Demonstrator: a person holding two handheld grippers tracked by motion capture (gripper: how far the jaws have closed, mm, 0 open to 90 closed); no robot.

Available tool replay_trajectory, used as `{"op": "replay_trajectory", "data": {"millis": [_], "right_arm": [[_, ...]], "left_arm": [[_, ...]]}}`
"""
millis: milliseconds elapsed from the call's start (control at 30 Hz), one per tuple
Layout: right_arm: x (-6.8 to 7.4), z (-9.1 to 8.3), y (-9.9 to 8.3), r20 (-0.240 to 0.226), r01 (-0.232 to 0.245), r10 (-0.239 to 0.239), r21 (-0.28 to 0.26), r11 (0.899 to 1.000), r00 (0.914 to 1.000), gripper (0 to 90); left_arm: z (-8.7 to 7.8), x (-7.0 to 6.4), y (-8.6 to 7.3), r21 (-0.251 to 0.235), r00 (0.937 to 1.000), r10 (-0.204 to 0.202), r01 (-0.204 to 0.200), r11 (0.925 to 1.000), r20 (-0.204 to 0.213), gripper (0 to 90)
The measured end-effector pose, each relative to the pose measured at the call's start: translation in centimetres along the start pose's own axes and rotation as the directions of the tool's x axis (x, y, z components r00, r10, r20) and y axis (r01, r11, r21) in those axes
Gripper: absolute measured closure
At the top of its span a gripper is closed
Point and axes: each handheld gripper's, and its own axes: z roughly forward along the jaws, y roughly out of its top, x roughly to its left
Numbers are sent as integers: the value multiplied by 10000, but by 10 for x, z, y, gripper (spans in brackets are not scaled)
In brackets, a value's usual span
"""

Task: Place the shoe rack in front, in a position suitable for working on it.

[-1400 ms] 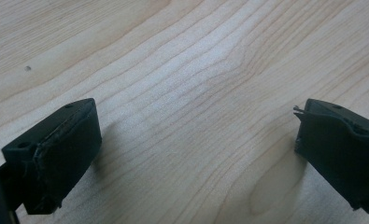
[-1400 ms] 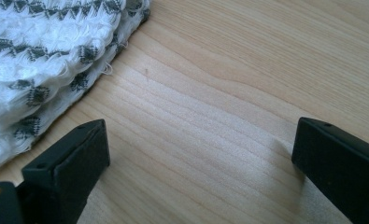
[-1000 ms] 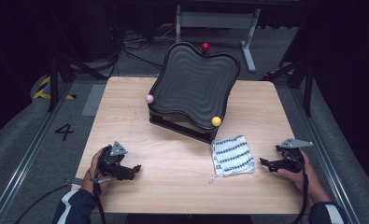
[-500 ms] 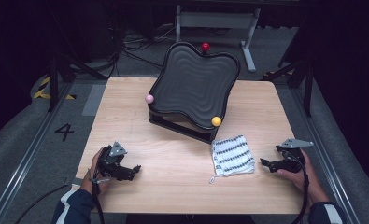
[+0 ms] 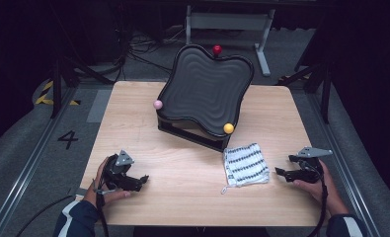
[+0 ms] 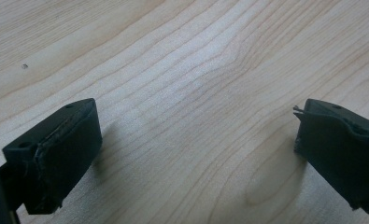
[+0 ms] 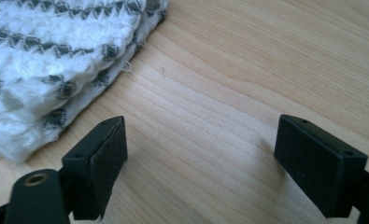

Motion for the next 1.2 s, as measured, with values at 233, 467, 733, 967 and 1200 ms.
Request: {"op": "replay_trajectory", "data": {"millis": [233,467,733,967,1200], "right_arm": [[8,-7,11,-296,-15,0,-501,9987,9996,186],[21,-5,25,-605,374,-414,-660,9971,9973,179],[38,8,44,-796,941,-979,-501,9943,9920,173],[48,27,59,-917,1068,-1081,-198,9941,9899,161],[63,51,69,-632,1449,-1418,471,9883,9879,160]], "left_arm": [[0,0,0,12,10000,-56,56,10000,26,3],[0,0,0,11,10000,-56,56,10000,25,3],[0,0,0,11,10000,-60,60,10000,27,3],[0,0,0,11,10000,-60,60,10000,27,3],[0,0,0,9,10000,-58,58,10000,25,3]]}}
